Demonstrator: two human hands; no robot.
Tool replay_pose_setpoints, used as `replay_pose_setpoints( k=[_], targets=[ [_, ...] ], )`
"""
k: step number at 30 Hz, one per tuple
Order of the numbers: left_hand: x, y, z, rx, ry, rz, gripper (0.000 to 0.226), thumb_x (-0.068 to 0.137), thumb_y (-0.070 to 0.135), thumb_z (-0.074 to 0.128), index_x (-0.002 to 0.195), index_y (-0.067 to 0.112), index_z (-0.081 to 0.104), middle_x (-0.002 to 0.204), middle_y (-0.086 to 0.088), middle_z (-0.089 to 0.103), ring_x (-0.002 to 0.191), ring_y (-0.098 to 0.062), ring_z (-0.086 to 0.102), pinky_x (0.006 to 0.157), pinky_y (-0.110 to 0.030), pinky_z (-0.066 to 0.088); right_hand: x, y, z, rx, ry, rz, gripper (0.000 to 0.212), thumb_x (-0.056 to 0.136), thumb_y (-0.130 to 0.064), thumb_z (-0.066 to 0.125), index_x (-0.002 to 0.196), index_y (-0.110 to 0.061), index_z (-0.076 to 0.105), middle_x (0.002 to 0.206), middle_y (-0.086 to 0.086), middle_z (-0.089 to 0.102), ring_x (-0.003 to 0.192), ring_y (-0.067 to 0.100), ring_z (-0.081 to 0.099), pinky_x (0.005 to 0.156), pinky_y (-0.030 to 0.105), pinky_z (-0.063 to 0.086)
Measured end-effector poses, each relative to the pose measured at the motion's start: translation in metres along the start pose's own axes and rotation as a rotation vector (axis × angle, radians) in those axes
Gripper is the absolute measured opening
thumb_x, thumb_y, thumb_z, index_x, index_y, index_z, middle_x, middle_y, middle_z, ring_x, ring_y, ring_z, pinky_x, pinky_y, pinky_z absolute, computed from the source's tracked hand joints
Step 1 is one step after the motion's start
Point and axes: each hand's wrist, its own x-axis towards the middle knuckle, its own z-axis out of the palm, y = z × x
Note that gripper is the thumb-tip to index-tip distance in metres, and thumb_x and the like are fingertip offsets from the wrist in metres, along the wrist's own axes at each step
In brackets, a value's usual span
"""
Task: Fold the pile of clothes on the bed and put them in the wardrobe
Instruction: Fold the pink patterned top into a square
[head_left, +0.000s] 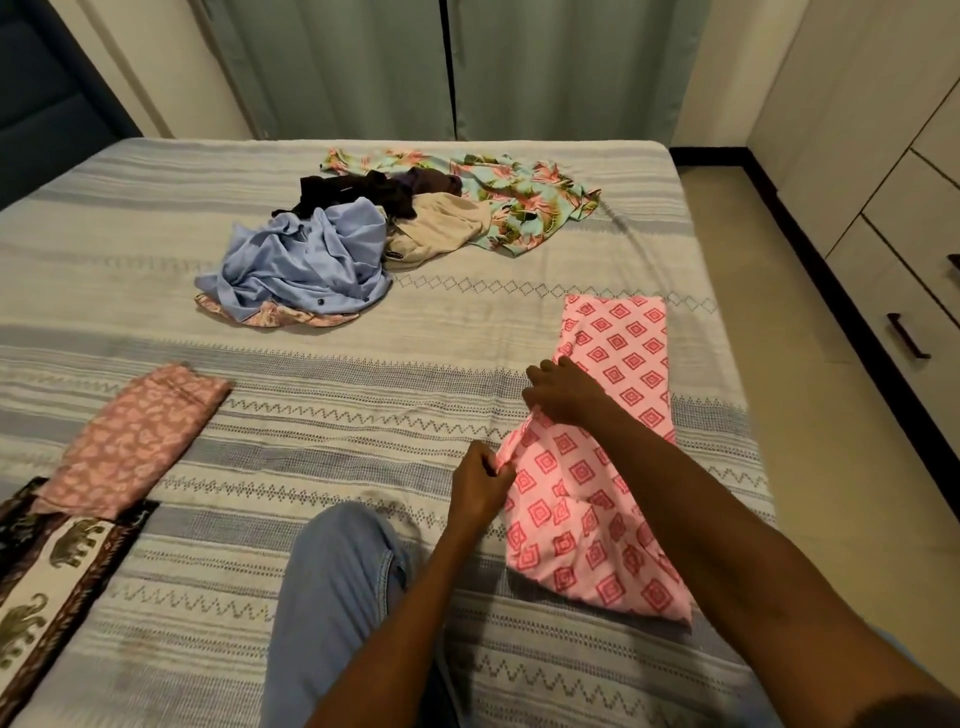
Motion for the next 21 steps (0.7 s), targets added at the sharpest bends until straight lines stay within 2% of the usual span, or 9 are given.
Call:
replay_pose_setpoints(
  k=[2, 5, 7, 11, 15, 18, 21],
  targets=[
    [-0.006, 0.001, 0.004, 0.008, -0.018, 0.092, 0.025, 0.087, 0.025, 0.068, 0.083, 0.018, 0.045, 0.079, -0.010, 0.057, 0.065, -0.025, 0.054, 0.059, -0.047, 0.049, -0.007, 0.008, 0.004, 0.033, 0.077, 0.032, 0.026, 0.096, -0.029, 0.058, 0.120, -0.019, 0.058, 0.120, 0.006, 0.056, 0.110, 0.025, 0.055, 0.096, 0.042, 0.042],
    [-0.014, 0.006, 0.015, 0.156, -0.094, 0.306, 0.024, 0.088, 0.020, 0.068, 0.086, 0.020, 0.044, 0.084, -0.001, 0.052, 0.069, -0.010, 0.045, 0.061, -0.030, 0.041, -0.027, 0.016, 0.014, 0.122, 0.165, 0.117, 0.025, 0.097, -0.029, 0.056, 0.117, -0.014, 0.053, 0.109, 0.006, 0.062, 0.094, 0.025, 0.063, 0.085, 0.038, 0.047],
    [-0.015, 0.010, 0.023, 0.296, -0.159, 0.442, 0.023, 0.088, 0.021, 0.069, 0.087, 0.021, 0.047, 0.089, 0.002, 0.051, 0.074, -0.009, 0.044, 0.064, -0.025, 0.039, -0.043, 0.019, 0.024, 0.201, 0.165, 0.210, 0.025, 0.095, -0.028, 0.059, 0.115, -0.016, 0.051, 0.107, 0.005, 0.065, 0.087, 0.024, 0.064, 0.079, 0.034, 0.049],
    [-0.007, 0.008, 0.035, 0.656, -0.256, 0.678, 0.022, 0.089, 0.045, 0.066, 0.095, 0.025, 0.059, 0.111, 0.003, 0.058, 0.096, -0.013, 0.049, 0.079, -0.028, 0.039, -0.066, 0.020, 0.042, 0.442, 0.097, 0.385, 0.031, 0.093, -0.027, 0.061, 0.123, -0.024, 0.056, 0.122, 0.001, 0.063, 0.101, 0.025, 0.063, 0.086, 0.039, 0.051],
    [-0.001, 0.004, 0.032, 0.803, -0.321, 0.726, 0.033, 0.097, 0.050, 0.049, 0.112, 0.025, 0.063, 0.121, 0.002, 0.064, 0.109, -0.019, 0.055, 0.091, -0.035, 0.041, -0.076, 0.014, 0.054, 0.541, 0.127, 0.447, 0.035, 0.100, -0.035, 0.051, 0.135, -0.029, 0.056, 0.138, 0.002, 0.054, 0.109, 0.026, 0.061, 0.086, 0.041, 0.052],
    [-0.003, 0.001, 0.031, 0.873, -0.325, 0.732, 0.040, 0.102, 0.044, 0.042, 0.129, 0.022, 0.061, 0.131, -0.001, 0.061, 0.121, -0.025, 0.052, 0.100, -0.040, 0.038, -0.084, 0.004, 0.060, 0.624, 0.181, 0.490, 0.032, 0.100, -0.035, 0.052, 0.131, -0.032, 0.055, 0.130, 0.001, 0.056, 0.106, 0.025, 0.062, 0.080, 0.040, 0.054],
    [-0.012, 0.005, 0.032, 0.921, -0.380, 0.673, 0.056, 0.101, 0.052, 0.025, 0.136, 0.023, 0.058, 0.141, -0.003, 0.051, 0.133, -0.027, 0.039, 0.108, -0.044, 0.029, -0.094, -0.008, 0.062, 0.699, 0.103, 0.511, 0.030, 0.102, -0.038, 0.044, 0.129, -0.034, 0.055, 0.127, 0.003, 0.060, 0.106, 0.026, 0.063, 0.085, 0.040, 0.052]
  ],
)
